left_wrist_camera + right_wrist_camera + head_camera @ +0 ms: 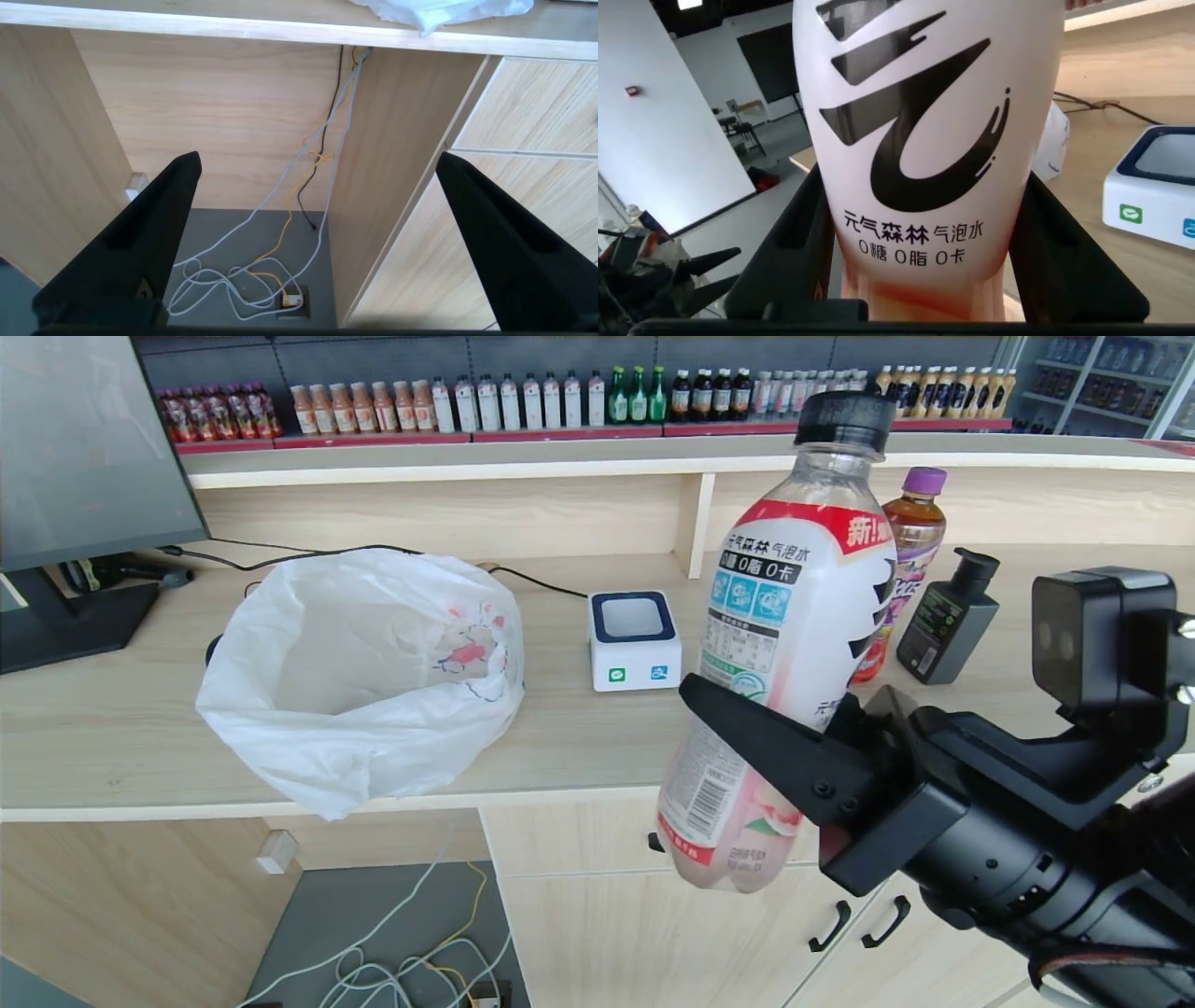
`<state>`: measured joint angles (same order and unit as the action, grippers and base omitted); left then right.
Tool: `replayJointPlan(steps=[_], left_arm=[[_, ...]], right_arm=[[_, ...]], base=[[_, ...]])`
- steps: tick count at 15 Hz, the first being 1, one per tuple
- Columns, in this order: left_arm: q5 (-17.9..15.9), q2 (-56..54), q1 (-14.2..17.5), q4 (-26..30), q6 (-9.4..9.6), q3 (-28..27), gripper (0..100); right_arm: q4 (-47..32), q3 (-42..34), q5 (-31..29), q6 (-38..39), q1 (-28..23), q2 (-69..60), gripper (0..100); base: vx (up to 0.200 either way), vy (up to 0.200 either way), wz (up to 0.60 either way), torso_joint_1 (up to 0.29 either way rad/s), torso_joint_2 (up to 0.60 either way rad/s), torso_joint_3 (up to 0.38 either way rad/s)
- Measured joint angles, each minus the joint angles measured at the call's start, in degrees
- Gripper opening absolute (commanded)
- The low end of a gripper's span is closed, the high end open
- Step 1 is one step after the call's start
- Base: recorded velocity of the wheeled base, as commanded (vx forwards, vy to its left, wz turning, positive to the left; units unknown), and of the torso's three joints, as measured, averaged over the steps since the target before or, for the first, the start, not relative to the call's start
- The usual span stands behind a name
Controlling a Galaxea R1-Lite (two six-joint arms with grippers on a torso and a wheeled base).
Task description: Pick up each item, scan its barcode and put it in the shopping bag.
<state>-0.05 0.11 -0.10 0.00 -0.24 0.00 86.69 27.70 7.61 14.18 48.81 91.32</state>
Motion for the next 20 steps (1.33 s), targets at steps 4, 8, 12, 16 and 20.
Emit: replayJointPlan(steps=[4, 8, 12, 16, 20], left_arm=[[0.00, 0.00, 0.00, 0.00, 0.02, 0.00, 100], [0.00, 0.00, -0.01, 0.00, 0.09, 0.00, 100], [0.00, 0.00, -0.01, 0.00, 0.09, 0.00, 100], [0.05, 0.00, 0.00, 0.00, 0.04, 0.00, 100], [0.02, 0.00, 0.05, 0.00, 0.02, 0.00, 100]], right_arm=[[-0.33, 0.13, -9.63, -10.79, -1.35, 0.38, 0], [-0.37, 1.46, -14.17, -15.92, -2.16, -0.22, 0], [-0.39, 1.73, -14.20, -20.09, -4.83, -1.00, 0], [-0.46, 1.46, -13.81, -19.75, -6.10, -0.96, 0], [-0.50, 1.60, -13.68, -19.68, -6.95, -0.55, 0]], base=[[0.000, 0.000, 0.00, 0.000, 0.00, 0.000], [0.000, 0.000, 0.00, 0.000, 0.00, 0.000], [0.000, 0.000, 0.00, 0.000, 0.00, 0.000], [0.000, 0.000, 0.00, 0.000, 0.00, 0.000], [0.000, 0.100, 0.00, 0.004, 0.00, 0.001]])
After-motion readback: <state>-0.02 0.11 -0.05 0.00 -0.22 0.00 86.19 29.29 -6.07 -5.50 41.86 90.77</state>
